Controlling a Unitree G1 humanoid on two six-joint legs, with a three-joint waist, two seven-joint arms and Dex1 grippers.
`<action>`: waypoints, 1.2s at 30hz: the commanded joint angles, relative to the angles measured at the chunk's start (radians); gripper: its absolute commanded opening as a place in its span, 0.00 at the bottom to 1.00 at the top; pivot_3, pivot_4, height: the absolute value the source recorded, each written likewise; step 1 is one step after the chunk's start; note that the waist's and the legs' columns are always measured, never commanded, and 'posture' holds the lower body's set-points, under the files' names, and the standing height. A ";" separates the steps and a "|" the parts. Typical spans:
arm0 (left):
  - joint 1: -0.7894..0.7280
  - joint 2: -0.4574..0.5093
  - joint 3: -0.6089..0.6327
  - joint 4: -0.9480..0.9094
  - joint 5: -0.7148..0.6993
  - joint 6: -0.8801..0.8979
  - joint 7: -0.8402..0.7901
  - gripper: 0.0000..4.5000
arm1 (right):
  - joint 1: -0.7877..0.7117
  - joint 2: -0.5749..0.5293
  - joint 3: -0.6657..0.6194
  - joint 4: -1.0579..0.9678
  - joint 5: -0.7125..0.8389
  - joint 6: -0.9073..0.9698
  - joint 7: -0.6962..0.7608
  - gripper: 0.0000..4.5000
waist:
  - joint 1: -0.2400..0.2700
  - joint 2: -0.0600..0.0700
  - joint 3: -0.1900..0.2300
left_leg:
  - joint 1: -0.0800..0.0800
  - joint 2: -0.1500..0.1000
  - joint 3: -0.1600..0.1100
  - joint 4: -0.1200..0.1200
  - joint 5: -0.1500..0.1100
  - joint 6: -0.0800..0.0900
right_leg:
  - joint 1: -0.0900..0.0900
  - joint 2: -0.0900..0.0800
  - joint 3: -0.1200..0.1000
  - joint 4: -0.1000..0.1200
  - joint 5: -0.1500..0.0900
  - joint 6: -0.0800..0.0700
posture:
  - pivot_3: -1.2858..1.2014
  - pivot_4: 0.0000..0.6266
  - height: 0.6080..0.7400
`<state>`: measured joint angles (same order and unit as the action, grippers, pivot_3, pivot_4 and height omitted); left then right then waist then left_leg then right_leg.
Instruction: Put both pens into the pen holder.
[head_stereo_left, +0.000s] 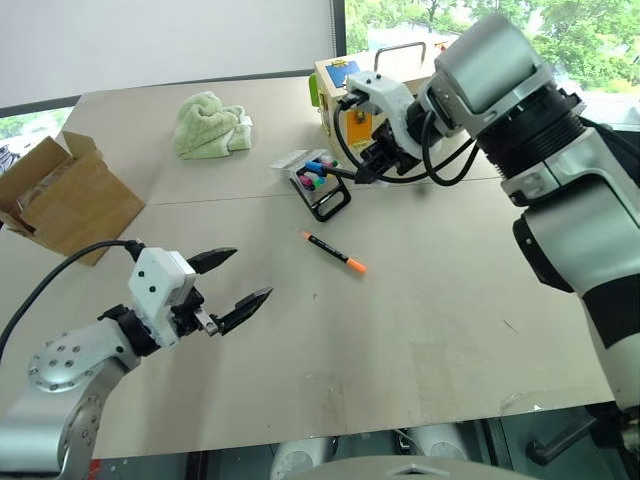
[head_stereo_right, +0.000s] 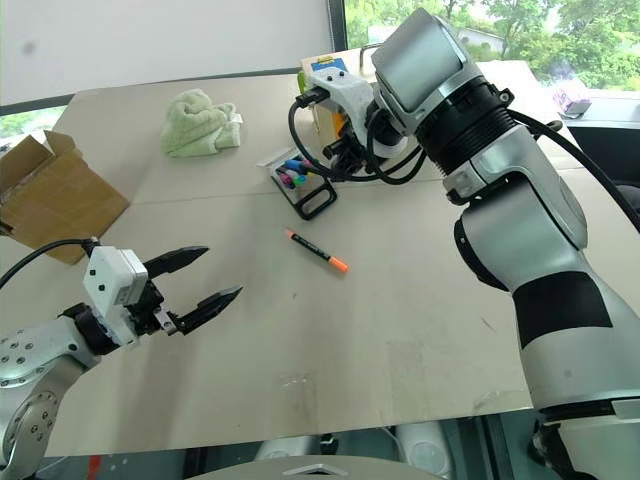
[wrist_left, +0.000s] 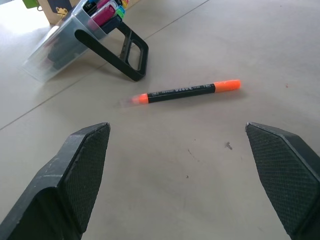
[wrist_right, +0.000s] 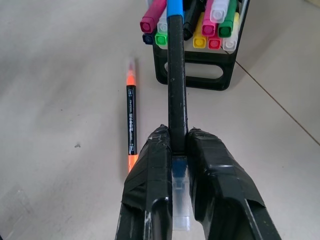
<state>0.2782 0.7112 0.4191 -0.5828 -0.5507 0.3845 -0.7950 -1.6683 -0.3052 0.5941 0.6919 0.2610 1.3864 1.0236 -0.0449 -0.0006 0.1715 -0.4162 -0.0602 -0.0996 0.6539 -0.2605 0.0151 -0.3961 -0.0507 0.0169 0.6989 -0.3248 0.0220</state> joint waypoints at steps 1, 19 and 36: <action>0.008 -0.008 0.009 -0.050 0.005 -0.025 0.012 1.00 | -0.048 0.008 0.015 0.000 -0.021 -0.030 0.027 0.01 | 0.001 0.000 0.000 | 0.000 0.000 0.000 0.000 0.000 0.000 | 0.000 0.000 0.000 0.000 0.000 0.000 | 0.52 0.24 1.00; 0.045 -0.042 0.021 -0.072 0.005 -0.031 0.048 1.00 | -0.071 0.067 0.005 0.087 -0.104 -0.107 0.057 0.01 | 0.000 0.000 0.000 | 0.000 0.000 0.000 0.001 0.000 0.000 | 0.000 0.000 0.000 0.000 0.000 0.000 | 0.52 0.24 1.00; -0.021 -0.095 0.074 -0.076 -0.176 0.026 0.157 1.00 | -0.071 0.095 -0.036 0.124 -0.141 -0.130 0.049 0.01 | -0.001 -0.001 0.000 | 0.000 0.000 0.000 0.001 0.000 0.000 | 0.000 0.000 0.000 0.001 0.000 0.000 | 0.52 0.24 1.00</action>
<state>0.2505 0.6087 0.4709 -0.6200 -0.7188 0.4183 -0.6419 -1.6972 -0.2108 0.5794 0.8364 0.1273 1.2739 1.0636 -0.0463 -0.0012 0.1711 -0.4161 -0.0602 -0.0995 0.6552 -0.2604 0.0149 -0.3962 -0.0506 0.0170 0.7002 -0.3248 0.0220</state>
